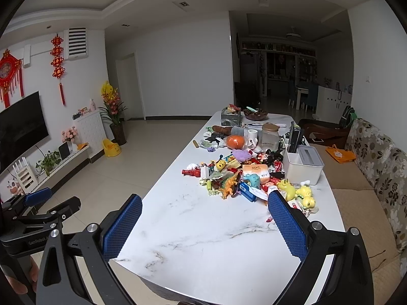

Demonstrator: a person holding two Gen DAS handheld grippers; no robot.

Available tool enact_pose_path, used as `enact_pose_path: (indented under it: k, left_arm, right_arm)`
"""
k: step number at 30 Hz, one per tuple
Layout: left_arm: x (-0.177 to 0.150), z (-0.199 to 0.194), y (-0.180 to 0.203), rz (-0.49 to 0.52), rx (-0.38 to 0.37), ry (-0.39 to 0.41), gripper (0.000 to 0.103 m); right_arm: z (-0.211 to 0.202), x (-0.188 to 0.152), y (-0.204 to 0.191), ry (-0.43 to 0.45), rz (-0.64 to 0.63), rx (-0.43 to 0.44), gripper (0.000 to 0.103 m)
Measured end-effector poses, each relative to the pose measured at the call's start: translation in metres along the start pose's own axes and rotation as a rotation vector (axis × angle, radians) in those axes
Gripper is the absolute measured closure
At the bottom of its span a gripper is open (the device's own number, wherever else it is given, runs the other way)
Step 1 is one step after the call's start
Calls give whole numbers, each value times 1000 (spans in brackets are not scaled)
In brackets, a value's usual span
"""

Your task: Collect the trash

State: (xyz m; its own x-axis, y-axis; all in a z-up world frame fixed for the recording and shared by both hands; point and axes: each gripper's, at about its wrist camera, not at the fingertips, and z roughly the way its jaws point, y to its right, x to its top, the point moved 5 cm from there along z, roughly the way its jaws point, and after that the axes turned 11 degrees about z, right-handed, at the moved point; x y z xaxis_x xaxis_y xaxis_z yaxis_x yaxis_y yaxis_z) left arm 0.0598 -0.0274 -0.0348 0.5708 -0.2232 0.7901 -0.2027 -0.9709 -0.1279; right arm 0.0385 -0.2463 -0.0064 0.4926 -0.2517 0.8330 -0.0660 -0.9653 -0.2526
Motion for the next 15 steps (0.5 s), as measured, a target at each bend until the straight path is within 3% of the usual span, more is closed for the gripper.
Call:
enact_pose_path:
  k: [15]
  left_arm:
    - [-3,-1,-3,-6,-1,0,12]
  right_arm:
    - [0,-1,-1,0,-2,1,5]
